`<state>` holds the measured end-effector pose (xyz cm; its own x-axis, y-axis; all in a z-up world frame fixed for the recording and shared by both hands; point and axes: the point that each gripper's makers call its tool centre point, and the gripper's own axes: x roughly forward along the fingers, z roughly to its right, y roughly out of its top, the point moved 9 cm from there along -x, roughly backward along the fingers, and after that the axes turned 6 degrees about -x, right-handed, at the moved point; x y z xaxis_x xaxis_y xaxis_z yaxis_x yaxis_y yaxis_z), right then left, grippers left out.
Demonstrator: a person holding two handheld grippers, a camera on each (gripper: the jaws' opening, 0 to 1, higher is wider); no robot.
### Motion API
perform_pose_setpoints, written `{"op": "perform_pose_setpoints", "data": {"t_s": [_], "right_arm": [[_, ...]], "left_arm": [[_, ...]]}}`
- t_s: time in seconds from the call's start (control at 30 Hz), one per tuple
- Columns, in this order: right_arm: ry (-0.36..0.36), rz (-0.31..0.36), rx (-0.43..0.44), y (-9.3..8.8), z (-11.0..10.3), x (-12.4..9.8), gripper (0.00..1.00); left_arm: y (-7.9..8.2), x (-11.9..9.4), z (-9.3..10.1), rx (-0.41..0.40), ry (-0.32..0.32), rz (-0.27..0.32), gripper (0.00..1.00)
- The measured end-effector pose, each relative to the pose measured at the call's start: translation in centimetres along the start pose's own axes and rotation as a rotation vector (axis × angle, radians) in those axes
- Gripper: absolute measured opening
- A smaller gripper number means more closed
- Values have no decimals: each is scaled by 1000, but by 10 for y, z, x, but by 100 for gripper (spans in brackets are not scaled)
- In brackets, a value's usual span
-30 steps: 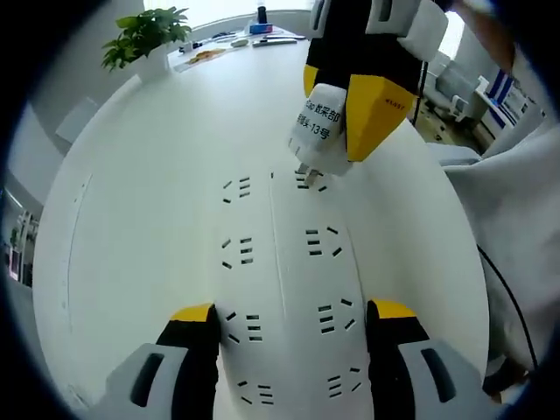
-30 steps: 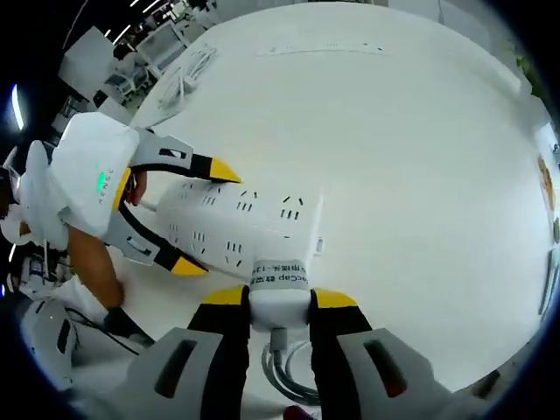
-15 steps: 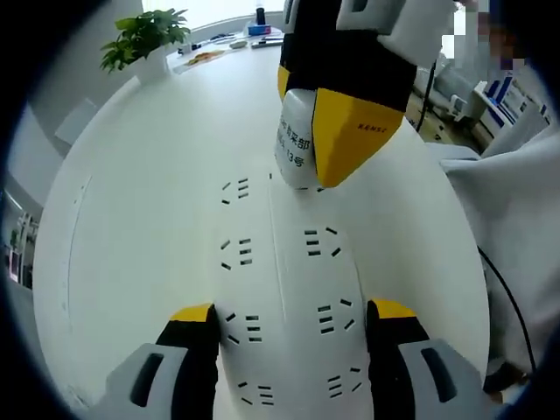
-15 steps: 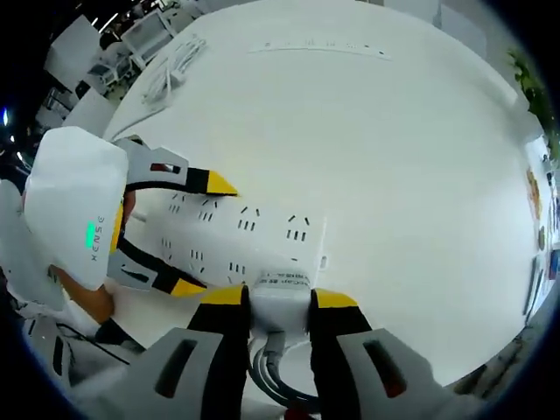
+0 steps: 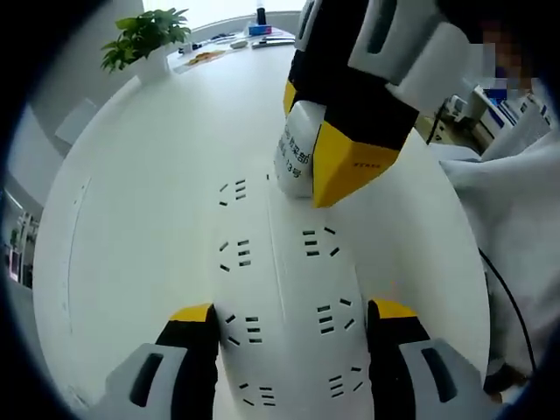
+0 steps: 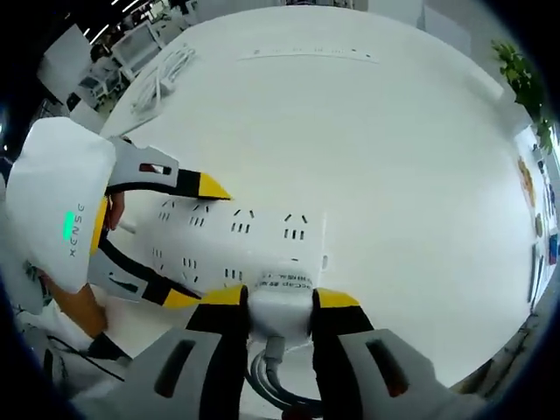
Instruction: Straighten the power strip on the desk, plug the charger into it
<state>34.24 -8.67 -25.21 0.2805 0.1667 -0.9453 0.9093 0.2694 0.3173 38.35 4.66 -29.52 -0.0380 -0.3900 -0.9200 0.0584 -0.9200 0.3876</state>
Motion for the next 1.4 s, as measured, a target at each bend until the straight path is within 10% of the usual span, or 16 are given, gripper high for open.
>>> {"op": "perform_pose_setpoints", "data": {"t_s": [0.2, 0.4, 0.6, 0.9, 1.13, 1.23, 1.33, 1.4], "right_arm": [[62, 80, -103, -3, 1, -3, 30], [32, 291, -468, 6, -16, -34, 31], [-137, 271, -1047, 0, -24, -42, 42], [-149, 147, -1288, -2, -31, -28, 42], [1, 269, -690, -9, -26, -32, 43], [-54, 249, -720, -13, -14, -38, 44], [-72, 301, -353, -11, -1, -39, 45], [-29, 301, -271, -15, -1, -31, 44]], "left_arm": [[-2, 0, 0, 0, -2, 7, 70], [-4, 0, -1, 0, -5, 14, 70], [-6, -1, 0, -1, -4, 14, 70], [-8, -2, -1, -3, -3, 17, 70], [-9, -2, -1, -2, -3, 15, 70], [-9, -2, -1, -1, -4, 14, 70], [-9, -2, -1, 0, -5, 17, 70], [-8, -2, -1, 1, -5, 17, 70]]}}
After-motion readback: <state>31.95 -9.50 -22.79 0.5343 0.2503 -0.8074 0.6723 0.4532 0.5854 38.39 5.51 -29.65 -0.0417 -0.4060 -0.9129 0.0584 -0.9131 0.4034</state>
